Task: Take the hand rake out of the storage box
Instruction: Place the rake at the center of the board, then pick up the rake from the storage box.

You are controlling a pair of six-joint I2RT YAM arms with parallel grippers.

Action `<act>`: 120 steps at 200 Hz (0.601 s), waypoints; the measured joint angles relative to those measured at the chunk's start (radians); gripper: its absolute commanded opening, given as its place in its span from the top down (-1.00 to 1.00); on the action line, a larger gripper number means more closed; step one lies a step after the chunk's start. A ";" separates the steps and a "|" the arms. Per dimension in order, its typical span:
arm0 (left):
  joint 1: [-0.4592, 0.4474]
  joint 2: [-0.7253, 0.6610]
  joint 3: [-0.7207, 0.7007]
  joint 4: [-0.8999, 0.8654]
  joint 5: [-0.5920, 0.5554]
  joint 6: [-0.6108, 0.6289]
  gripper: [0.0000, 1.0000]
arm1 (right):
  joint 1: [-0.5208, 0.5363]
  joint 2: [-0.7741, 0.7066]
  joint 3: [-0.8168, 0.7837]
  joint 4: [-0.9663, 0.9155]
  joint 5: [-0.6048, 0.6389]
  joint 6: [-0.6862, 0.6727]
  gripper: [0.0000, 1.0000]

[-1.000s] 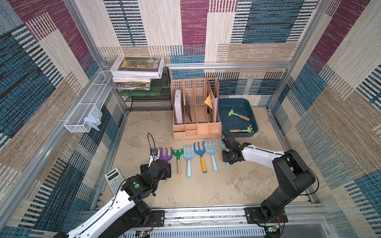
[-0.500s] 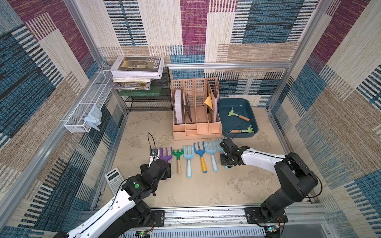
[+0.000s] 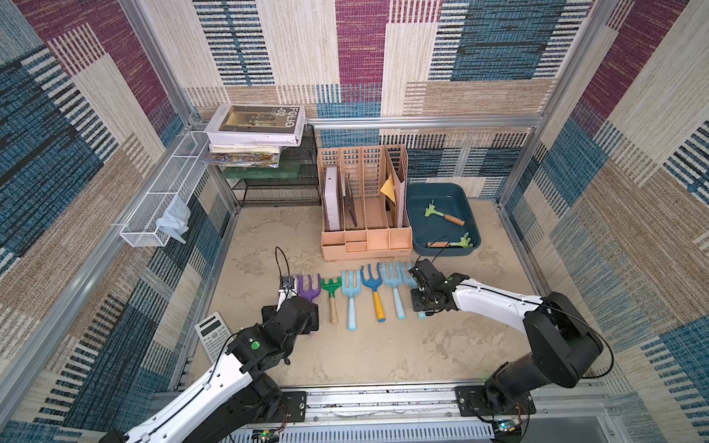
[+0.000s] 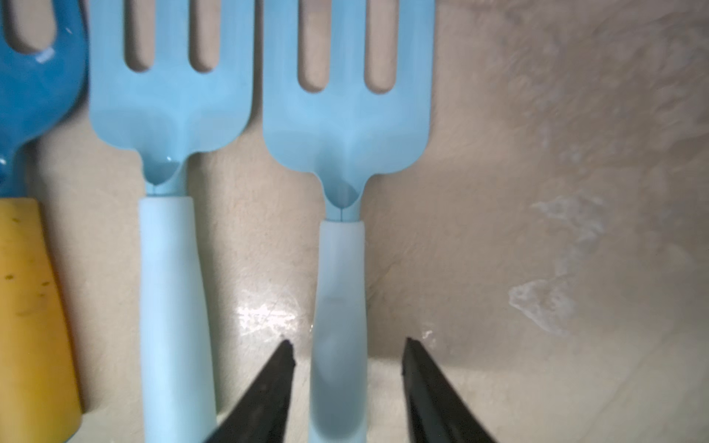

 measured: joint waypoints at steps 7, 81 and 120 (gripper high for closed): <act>0.000 0.001 0.000 0.000 0.000 0.000 -0.99 | -0.005 -0.010 0.022 -0.012 0.008 -0.002 -0.19; 0.000 0.007 0.000 0.003 0.004 0.000 -0.99 | -0.336 0.144 0.383 0.006 0.001 -0.140 -0.34; 0.000 0.000 0.000 0.002 0.002 0.000 -0.98 | -0.475 0.508 0.787 -0.039 -0.032 -0.280 -0.38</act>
